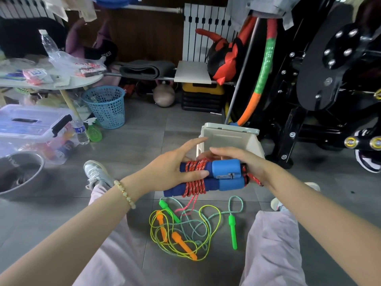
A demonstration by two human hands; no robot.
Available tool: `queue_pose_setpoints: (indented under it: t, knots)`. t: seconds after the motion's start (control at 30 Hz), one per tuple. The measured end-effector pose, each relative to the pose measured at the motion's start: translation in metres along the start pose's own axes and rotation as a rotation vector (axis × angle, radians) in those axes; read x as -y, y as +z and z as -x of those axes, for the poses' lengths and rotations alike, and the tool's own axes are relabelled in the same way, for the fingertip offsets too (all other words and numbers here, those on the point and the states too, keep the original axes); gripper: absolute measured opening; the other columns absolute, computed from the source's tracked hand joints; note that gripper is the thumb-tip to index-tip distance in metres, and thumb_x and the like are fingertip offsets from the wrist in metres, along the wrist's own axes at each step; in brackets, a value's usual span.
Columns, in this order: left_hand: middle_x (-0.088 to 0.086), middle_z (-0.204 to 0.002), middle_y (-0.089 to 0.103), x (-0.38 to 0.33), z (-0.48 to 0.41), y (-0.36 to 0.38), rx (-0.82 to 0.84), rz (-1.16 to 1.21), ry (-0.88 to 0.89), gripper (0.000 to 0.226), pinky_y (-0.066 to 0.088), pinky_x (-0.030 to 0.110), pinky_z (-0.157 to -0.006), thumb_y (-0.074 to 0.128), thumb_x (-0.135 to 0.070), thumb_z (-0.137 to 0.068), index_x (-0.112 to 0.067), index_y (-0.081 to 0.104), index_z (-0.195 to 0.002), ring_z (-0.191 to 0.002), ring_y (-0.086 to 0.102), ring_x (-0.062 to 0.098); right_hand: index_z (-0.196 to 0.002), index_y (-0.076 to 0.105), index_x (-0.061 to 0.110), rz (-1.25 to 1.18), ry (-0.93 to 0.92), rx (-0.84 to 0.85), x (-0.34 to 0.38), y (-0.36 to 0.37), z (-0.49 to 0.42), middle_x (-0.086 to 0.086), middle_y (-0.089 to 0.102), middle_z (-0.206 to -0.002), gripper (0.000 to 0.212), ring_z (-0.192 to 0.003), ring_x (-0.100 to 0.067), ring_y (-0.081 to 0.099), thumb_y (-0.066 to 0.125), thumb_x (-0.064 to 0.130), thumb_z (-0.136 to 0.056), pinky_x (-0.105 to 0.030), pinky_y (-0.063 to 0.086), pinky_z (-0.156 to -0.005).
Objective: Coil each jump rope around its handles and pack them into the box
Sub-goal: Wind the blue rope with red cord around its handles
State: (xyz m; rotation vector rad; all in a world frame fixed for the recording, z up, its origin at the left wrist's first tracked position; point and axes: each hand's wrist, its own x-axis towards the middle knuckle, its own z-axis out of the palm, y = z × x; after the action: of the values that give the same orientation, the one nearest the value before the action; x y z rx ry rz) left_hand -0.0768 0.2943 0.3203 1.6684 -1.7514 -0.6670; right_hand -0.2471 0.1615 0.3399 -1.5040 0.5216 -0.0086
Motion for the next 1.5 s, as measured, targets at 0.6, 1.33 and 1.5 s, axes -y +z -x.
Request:
queue_pose_setpoints:
  t: [0.6, 1.33, 1.5]
  knots:
    - [-0.001, -0.078, 0.068, 0.051, -0.017, 0.018, -0.365, 0.267, -0.195, 0.021, 0.049, 0.015, -0.06, 0.056, -0.033, -0.092, -0.014, 0.062, -0.101, -0.06, 0.06, -0.001, -0.105, 0.061, 0.018, -0.272, -0.098, -0.102, -0.069, 0.031, -0.031, 0.004, 0.067, -0.091, 0.038, -0.077, -0.008, 0.062, 0.061, 0.046, -0.079, -0.023, 0.048, -0.076]
    - [-0.02, -0.062, 0.061, 0.039, -0.01, 0.003, 0.066, 0.035, -0.077, 0.016, 0.041, 0.01, -0.061, 0.061, -0.038, -0.089, -0.04, 0.054, -0.074, -0.057, 0.054, -0.006, -0.09, 0.066, 0.025, 1.178, -0.396, -0.276, -0.005, 0.022, -0.015, 0.007, 0.064, -0.082, 0.012, -0.078, -0.015, 0.057, 0.063, 0.035, -0.086, -0.036, 0.045, -0.071]
    - [-0.013, -0.065, 0.061, 0.022, -0.012, -0.002, 0.059, -0.222, -0.097, 0.028, 0.043, 0.021, -0.059, 0.07, -0.058, -0.074, -0.033, 0.057, -0.071, -0.059, 0.054, 0.004, -0.079, 0.067, 0.021, 1.16, -0.424, -0.248, 0.001, 0.021, -0.016, 0.006, 0.059, -0.077, 0.01, -0.073, -0.015, 0.054, 0.071, 0.03, -0.08, -0.039, 0.045, -0.068]
